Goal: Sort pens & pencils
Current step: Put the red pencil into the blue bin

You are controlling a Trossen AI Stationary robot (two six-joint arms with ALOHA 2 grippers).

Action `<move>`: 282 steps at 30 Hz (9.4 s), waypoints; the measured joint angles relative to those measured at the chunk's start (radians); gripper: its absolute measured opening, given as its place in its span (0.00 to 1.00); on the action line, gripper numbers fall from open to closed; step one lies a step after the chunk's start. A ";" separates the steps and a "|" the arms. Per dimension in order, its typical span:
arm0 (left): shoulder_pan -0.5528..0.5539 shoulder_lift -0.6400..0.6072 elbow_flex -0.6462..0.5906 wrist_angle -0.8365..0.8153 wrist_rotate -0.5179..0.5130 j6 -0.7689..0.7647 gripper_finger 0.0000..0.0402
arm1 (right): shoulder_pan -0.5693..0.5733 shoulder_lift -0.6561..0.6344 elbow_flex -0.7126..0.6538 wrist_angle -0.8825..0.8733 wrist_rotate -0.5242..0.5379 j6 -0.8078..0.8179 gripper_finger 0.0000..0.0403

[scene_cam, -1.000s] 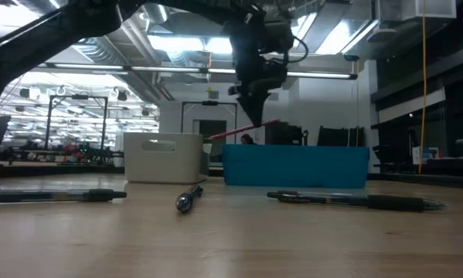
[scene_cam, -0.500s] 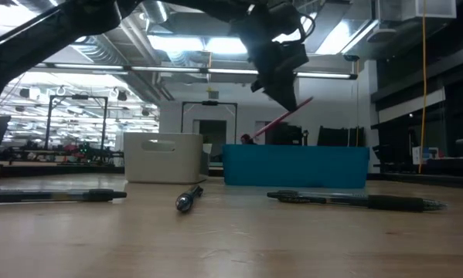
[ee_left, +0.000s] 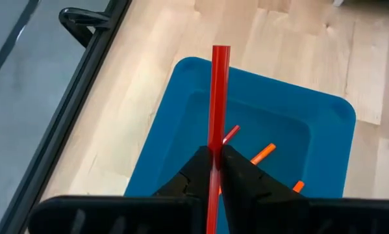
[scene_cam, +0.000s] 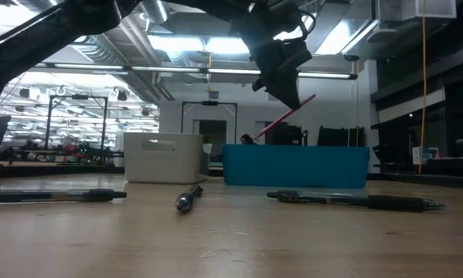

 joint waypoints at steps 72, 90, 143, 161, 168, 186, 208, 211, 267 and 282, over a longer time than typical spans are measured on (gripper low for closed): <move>-0.028 -0.266 -0.001 0.021 -0.049 -0.337 0.06 | -0.169 -0.491 -0.979 0.505 0.005 0.022 0.23; -0.142 -0.307 -0.001 -0.096 -0.217 -0.428 0.06 | -0.244 -0.542 -1.066 0.889 -0.121 -0.079 0.23; -0.224 -0.347 -0.011 -0.114 -0.332 -0.501 0.06 | -0.483 -0.643 -1.378 1.475 -0.722 -0.052 0.23; -0.227 -0.347 -0.011 -0.114 -0.322 -0.495 0.06 | -0.557 -0.565 -1.378 1.613 -0.902 -0.026 0.23; -0.229 -0.346 -0.011 -0.114 -0.322 -0.495 0.06 | -0.557 -0.564 -1.378 1.620 -0.921 -0.025 0.23; -0.228 -0.346 -0.011 -0.105 -0.322 -0.492 0.06 | -0.553 -0.564 -1.377 1.651 -0.953 -0.013 0.23; -0.218 -0.346 -0.012 -0.084 -0.322 -0.487 0.06 | -0.523 -0.529 -1.376 1.693 -0.953 -0.002 0.23; -0.219 -0.346 -0.012 -0.080 -0.318 -0.485 0.06 | -0.523 -0.502 -1.376 1.708 -0.953 -0.002 0.23; -0.216 -0.345 -0.011 -0.140 -0.364 -0.463 0.06 | -0.517 -0.480 -1.284 1.549 -0.874 -0.075 0.06; -0.126 -0.346 -0.011 -0.451 -0.538 -0.517 0.06 | -0.502 -0.301 -1.045 1.057 -0.860 -0.187 0.06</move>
